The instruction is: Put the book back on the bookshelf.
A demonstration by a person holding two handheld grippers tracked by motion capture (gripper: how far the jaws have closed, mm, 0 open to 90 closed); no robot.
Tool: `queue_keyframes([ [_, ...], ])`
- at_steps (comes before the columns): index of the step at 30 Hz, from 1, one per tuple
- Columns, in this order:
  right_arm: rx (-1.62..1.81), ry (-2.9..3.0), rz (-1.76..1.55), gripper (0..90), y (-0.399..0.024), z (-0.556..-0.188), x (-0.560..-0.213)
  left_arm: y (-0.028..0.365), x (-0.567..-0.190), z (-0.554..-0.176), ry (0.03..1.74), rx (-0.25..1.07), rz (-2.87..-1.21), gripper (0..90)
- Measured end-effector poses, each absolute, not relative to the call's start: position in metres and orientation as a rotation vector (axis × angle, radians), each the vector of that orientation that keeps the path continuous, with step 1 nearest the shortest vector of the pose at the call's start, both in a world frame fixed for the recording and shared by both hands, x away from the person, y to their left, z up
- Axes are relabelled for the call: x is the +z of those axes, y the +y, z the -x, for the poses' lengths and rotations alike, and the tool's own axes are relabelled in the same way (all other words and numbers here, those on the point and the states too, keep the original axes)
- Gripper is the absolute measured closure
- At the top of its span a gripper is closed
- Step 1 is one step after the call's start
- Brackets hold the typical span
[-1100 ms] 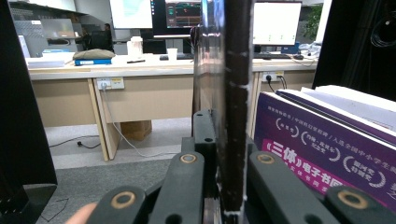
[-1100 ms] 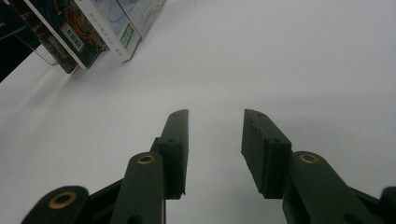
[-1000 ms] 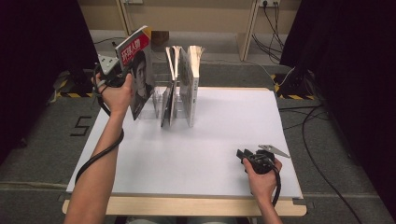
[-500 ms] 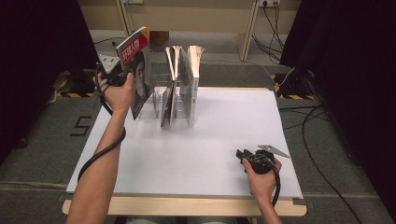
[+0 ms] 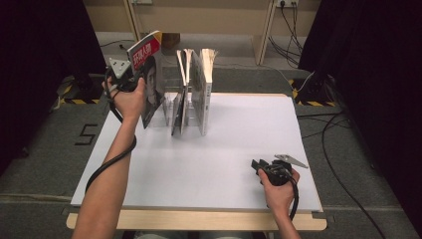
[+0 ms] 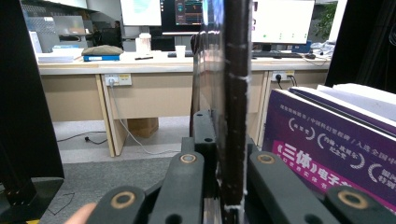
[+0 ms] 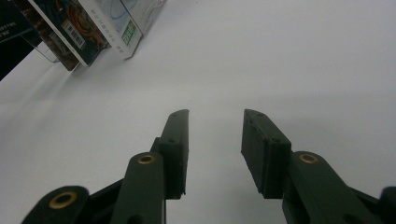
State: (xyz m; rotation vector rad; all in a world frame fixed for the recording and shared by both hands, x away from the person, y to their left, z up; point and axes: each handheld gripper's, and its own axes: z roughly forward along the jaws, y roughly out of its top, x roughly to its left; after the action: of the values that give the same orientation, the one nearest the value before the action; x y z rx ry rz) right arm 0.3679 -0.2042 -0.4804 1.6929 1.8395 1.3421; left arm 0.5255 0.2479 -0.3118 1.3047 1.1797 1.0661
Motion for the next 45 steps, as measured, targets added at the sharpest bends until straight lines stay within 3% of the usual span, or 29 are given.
queue_keyframes([
  [14,1.345,1.844,-1.690,62.5,-0.205,-0.368,-0.481,0.251,-0.342,-0.525,1.208,1.082,-1.310,86.2],
  [30,1.334,1.847,-1.686,62.4,-0.202,-0.368,-0.482,0.271,-0.373,-0.497,1.225,1.041,-1.299,85.6],
  [41,1.336,1.854,-1.686,62.3,-0.200,-0.368,-0.481,0.280,-0.376,-0.489,1.230,1.001,-1.255,84.7],
  [45,1.333,1.853,-1.685,62.2,-0.201,-0.368,-0.482,0.283,-0.372,-0.493,1.242,0.981,-1.225,79.9],
])
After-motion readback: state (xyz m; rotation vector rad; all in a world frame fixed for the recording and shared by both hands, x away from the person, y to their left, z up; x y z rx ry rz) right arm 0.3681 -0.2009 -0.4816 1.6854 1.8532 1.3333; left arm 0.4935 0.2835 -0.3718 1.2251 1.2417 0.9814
